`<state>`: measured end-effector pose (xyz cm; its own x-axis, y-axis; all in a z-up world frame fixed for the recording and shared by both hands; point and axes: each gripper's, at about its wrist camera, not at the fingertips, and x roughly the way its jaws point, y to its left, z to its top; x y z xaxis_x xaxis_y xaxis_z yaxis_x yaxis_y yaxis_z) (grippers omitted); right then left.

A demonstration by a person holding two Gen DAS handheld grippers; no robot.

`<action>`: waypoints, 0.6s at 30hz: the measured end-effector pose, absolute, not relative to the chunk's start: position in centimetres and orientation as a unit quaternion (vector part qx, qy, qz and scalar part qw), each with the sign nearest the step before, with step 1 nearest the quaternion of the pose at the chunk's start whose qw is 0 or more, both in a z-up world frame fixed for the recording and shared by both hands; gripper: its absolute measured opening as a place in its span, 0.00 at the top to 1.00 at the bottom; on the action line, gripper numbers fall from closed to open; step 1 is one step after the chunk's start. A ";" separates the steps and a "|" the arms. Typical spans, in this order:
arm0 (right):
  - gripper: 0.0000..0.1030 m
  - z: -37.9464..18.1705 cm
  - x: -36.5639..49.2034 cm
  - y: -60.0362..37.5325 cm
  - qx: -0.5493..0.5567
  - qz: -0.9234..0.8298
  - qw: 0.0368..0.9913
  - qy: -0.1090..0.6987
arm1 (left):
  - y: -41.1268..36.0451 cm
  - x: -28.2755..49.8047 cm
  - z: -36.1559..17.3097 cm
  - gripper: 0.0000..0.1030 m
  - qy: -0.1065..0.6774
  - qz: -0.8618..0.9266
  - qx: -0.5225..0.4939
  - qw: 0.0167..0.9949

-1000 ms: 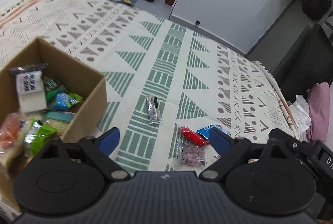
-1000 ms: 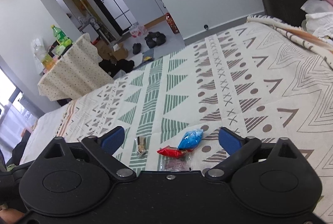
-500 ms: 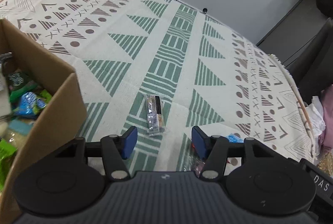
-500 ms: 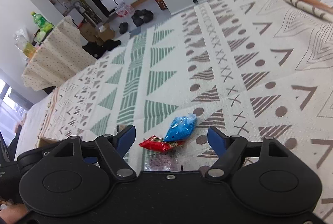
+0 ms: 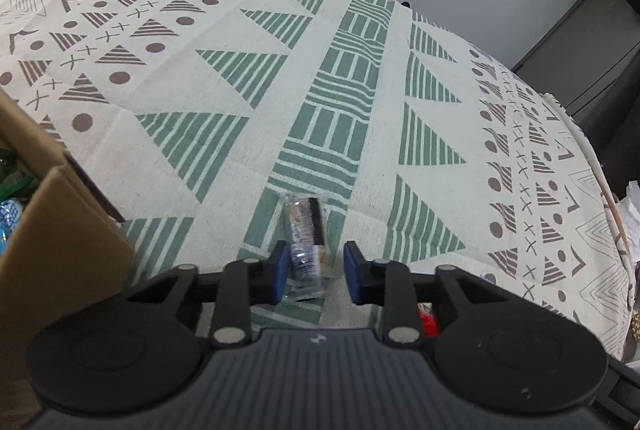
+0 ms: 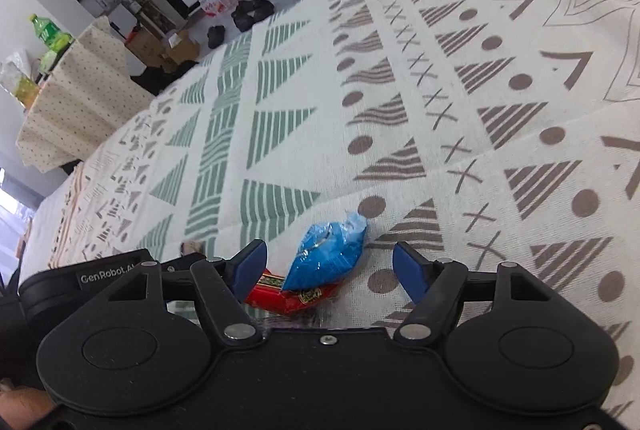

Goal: Organize snacks
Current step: 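Grasp the small clear bottle with the left tool while the right tool grasps the blue candy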

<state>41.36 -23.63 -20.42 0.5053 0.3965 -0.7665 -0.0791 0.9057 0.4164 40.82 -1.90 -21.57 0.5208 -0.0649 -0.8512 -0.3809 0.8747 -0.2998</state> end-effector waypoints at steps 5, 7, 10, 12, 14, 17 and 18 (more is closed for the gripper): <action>0.63 -20.6 41.5 -23.6 0.161 0.134 0.854 0.476 | -2.1 40.6 -21.4 0.83 0.480 0.093 -0.222 0.844; 0.68 -20.6 41.5 -23.7 0.166 0.137 0.850 0.481 | -2.4 40.4 -21.0 0.84 0.478 0.089 -0.214 0.847; 0.71 -20.2 41.3 -23.7 0.159 0.141 0.852 0.478 | -2.7 39.9 -20.3 0.84 0.472 0.088 -0.211 0.851; 0.72 -19.9 41.1 -23.8 0.161 0.144 0.853 0.476 | -2.9 39.5 -19.5 0.84 0.468 0.088 -0.209 0.854; 0.72 -19.4 40.8 -23.9 0.162 0.148 0.855 0.471 | -3.0 39.1 -18.7 0.84 0.463 0.089 -0.209 0.857; 0.72 -18.5 40.3 -24.0 0.166 0.156 0.859 0.459 | -3.1 38.3 -17.2 0.84 0.452 0.092 -0.208 0.862; 0.72 -18.2 40.2 -24.0 0.168 0.159 0.860 0.455 | -3.1 38.0 -16.7 0.84 0.448 0.093 -0.207 0.865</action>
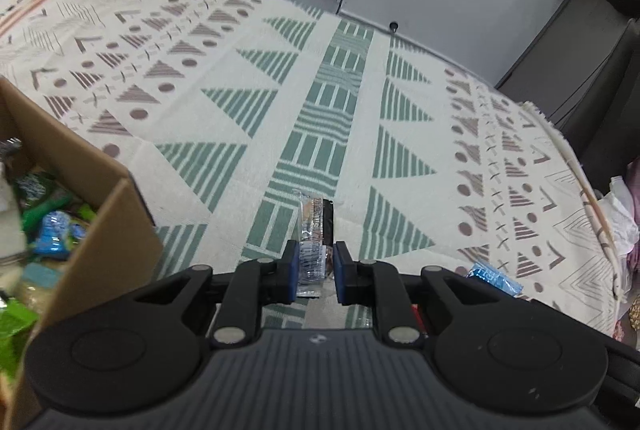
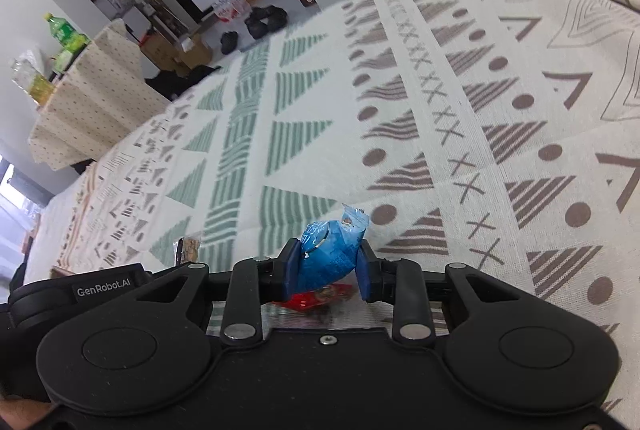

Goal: Organize snacks
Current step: 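Grasp the small clear bottle with the left tool while the right tool grasps the blue candy, then carry the bottle and blue candy over the box and open both tools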

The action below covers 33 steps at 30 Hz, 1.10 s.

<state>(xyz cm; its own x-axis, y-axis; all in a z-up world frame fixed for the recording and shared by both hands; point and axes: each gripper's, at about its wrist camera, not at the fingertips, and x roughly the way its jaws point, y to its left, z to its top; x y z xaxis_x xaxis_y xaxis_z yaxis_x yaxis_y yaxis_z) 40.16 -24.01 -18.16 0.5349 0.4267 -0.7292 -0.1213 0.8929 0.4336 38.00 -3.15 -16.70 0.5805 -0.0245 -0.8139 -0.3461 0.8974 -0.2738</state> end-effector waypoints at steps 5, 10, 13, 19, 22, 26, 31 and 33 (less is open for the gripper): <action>0.72 -16.3 39.3 -24.0 0.175 0.176 0.865 0.436 | -3.6 36.3 -14.3 0.84 0.432 0.096 -0.195 0.875; 0.72 -14.3 38.3 -23.8 0.177 0.190 0.872 0.415 | -3.7 34.4 -12.3 0.84 0.417 0.104 -0.195 0.882; 0.72 -13.2 37.5 -23.6 0.175 0.199 0.877 0.402 | -3.9 33.3 -11.1 0.84 0.406 0.109 -0.193 0.886; 0.72 -10.6 35.8 -23.2 0.165 0.214 0.888 0.372 | -3.9 31.5 -8.7 0.84 0.386 0.115 -0.190 0.895; 0.72 -9.2 34.9 -23.1 0.160 0.224 0.894 0.352 | -3.7 30.5 -7.6 0.84 0.376 0.119 -0.186 0.900; 0.72 -7.8 33.9 -22.5 0.155 0.239 0.898 0.335 | -3.0 29.1 -6.3 0.84 0.365 0.129 -0.187 0.903; 0.72 -6.8 32.8 -21.3 0.149 0.263 0.898 0.321 | -1.7 27.2 -5.0 0.84 0.352 0.150 -0.193 0.904; 0.72 -6.5 32.3 -21.0 0.147 0.269 0.897 0.318 | -1.2 26.5 -4.6 0.84 0.347 0.156 -0.193 0.904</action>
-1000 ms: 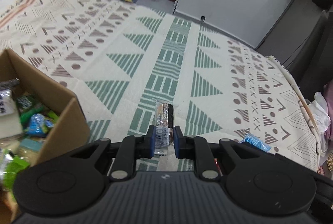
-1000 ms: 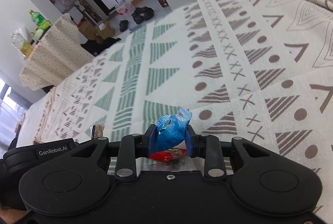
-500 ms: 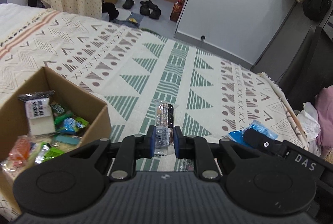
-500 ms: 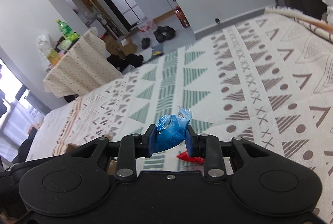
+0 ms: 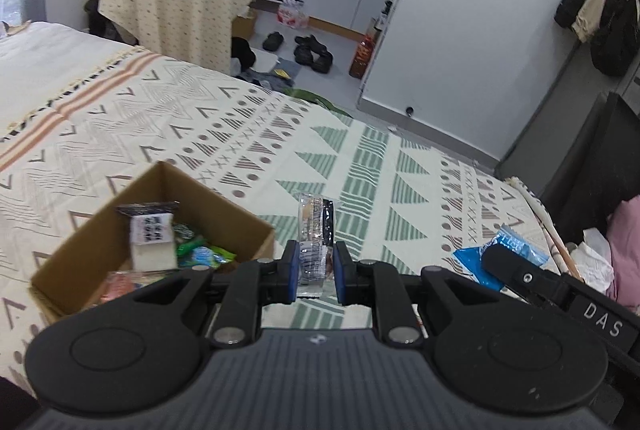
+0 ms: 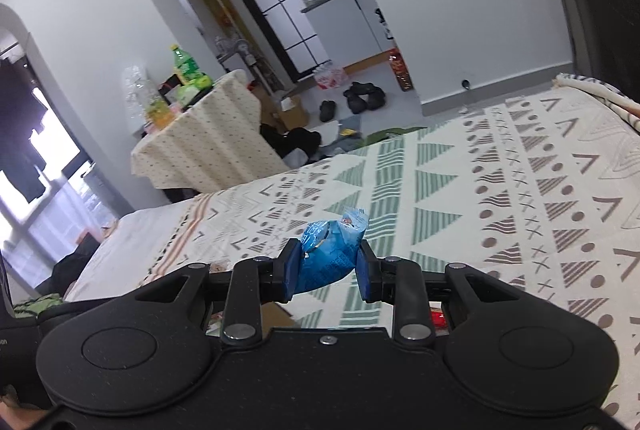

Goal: Organize snacks
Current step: 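Carry the bottle and blue candy over the box and open both tools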

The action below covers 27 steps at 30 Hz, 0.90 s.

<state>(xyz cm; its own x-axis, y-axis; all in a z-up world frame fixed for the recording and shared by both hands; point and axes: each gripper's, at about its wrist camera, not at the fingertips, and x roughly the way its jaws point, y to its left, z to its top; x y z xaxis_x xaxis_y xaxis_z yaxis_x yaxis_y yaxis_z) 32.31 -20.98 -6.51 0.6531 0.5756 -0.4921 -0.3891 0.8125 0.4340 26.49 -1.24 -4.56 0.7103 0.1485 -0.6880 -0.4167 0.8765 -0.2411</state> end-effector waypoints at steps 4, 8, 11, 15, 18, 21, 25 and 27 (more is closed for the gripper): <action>0.72 -6.1 31.6 -20.2 0.140 0.281 0.896 0.313 | -0.1 25.1 -3.6 0.84 0.337 0.169 -0.199 0.905; 0.72 -5.7 30.6 -19.0 0.129 0.297 0.895 0.307 | 1.0 23.7 -2.8 0.84 0.328 0.184 -0.205 0.904; 0.72 -5.5 29.9 -18.1 0.120 0.308 0.894 0.303 | 1.9 22.7 -2.3 0.84 0.321 0.193 -0.207 0.904; 0.72 -5.2 29.0 -16.9 0.112 0.323 0.891 0.299 | 3.3 21.5 -1.7 0.84 0.314 0.207 -0.213 0.902; 0.72 -4.9 28.4 -16.1 0.106 0.333 0.890 0.294 | 4.4 20.7 -1.5 0.84 0.309 0.217 -0.214 0.901; 0.72 -4.9 28.0 -15.3 0.102 0.339 0.889 0.291 | 5.7 20.2 -1.7 0.84 0.308 0.224 -0.226 0.897; 0.72 -5.2 27.8 -14.1 0.093 0.343 0.887 0.296 | 7.2 19.9 -2.3 0.84 0.313 0.225 -0.240 0.891; 0.72 -5.4 27.6 -13.4 0.088 0.344 0.886 0.299 | 8.0 19.9 -2.9 0.84 0.319 0.222 -0.248 0.888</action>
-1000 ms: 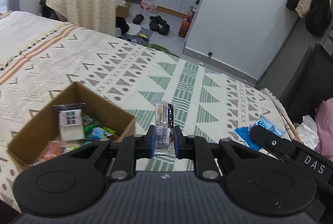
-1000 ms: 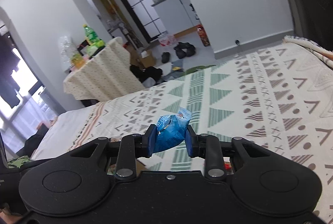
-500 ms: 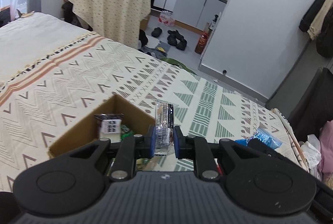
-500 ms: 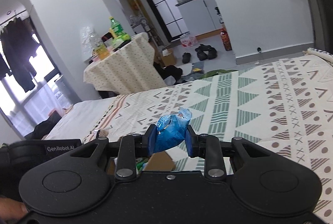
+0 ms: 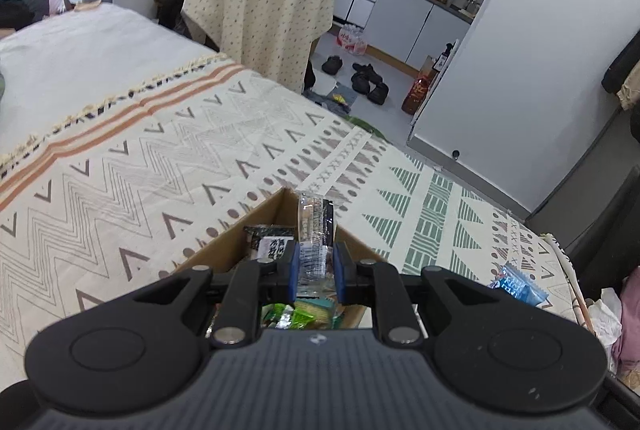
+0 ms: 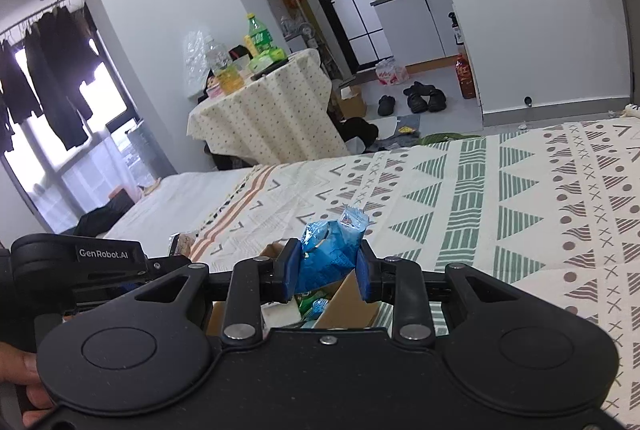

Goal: Organize snacks
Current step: 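Carry the bottle and blue candy over the box and open both tools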

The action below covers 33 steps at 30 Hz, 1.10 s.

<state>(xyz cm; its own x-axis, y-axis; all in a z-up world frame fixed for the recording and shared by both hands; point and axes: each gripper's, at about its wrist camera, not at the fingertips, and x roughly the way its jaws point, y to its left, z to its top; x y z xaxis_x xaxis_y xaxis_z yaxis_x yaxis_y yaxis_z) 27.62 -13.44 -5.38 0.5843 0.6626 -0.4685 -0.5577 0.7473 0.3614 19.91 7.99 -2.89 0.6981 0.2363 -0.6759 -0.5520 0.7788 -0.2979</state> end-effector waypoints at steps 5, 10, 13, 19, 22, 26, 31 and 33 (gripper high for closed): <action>0.72 -5.8 27.3 -11.7 0.076 0.347 0.884 0.303 | 10.1 20.5 -4.7 0.84 0.333 0.219 -0.266 0.878; 0.72 -6.6 27.3 -9.8 0.054 0.346 0.882 0.316 | 11.9 21.3 -6.1 0.84 0.345 0.214 -0.280 0.870; 0.72 -7.3 27.5 -8.6 0.045 0.343 0.880 0.324 | 13.3 21.8 -7.3 0.83 0.356 0.211 -0.290 0.863; 0.72 -8.4 28.0 -6.9 0.033 0.334 0.880 0.336 | 14.8 22.4 -9.1 0.79 0.381 0.206 -0.300 0.850; 0.72 -8.8 28.5 -6.1 0.033 0.334 0.877 0.345 | 15.7 22.5 -9.7 0.74 0.397 0.210 -0.304 0.840; 0.72 -9.6 28.7 -5.2 0.026 0.331 0.876 0.350 | 17.1 22.3 -10.0 0.68 0.400 0.214 -0.313 0.834; 0.70 -10.0 29.3 -4.5 0.031 0.321 0.878 0.353 | 17.7 22.2 -9.9 0.58 0.400 0.221 -0.309 0.834; 0.66 -9.9 29.3 -4.3 0.038 0.327 0.878 0.347 | 17.8 22.2 -9.7 0.53 0.402 0.221 -0.309 0.833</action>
